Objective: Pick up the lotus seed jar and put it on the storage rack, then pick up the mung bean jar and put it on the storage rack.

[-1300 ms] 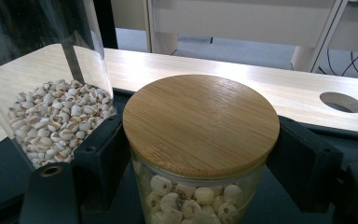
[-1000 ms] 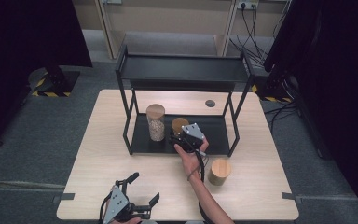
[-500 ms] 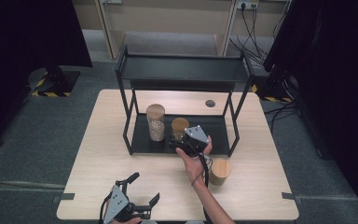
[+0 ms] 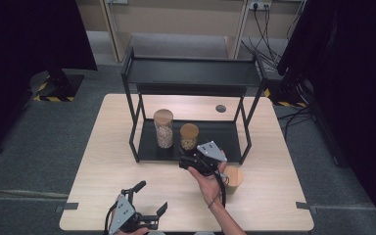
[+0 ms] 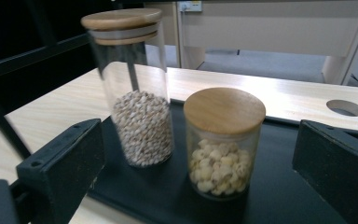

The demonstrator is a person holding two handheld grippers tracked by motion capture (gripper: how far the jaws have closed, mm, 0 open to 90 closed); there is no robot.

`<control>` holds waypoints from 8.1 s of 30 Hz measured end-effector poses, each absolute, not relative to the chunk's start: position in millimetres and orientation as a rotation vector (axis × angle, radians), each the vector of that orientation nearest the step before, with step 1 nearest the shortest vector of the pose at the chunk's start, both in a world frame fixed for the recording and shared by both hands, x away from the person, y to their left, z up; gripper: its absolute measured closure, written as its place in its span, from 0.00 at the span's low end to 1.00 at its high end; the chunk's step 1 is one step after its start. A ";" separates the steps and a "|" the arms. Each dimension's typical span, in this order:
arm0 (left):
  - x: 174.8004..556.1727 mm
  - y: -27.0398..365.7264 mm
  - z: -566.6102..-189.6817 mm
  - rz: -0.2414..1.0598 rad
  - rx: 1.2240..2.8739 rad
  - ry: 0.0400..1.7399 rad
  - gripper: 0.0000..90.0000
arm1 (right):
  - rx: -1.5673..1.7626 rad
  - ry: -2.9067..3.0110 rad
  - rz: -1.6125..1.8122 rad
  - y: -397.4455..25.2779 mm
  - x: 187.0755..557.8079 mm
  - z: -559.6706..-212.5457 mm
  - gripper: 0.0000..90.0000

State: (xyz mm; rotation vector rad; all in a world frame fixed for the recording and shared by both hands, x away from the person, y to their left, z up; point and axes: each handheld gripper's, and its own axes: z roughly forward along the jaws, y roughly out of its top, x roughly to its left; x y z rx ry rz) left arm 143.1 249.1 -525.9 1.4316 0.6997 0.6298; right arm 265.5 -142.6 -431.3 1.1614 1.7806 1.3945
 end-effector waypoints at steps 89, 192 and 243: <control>148.2 249.3 -527.4 0.633 1.429 0.728 0.01 | 1.073 1.861 1.534 -200.9 177.8 -470.6 0.03; 146.6 248.5 -527.3 0.639 1.438 0.713 0.01 | 1.185 1.708 1.305 -243.3 176.1 -471.9 0.28; 146.1 251.0 -526.6 0.645 1.426 0.716 0.01 | 1.219 1.733 1.262 -191.0 290.1 -439.1 0.28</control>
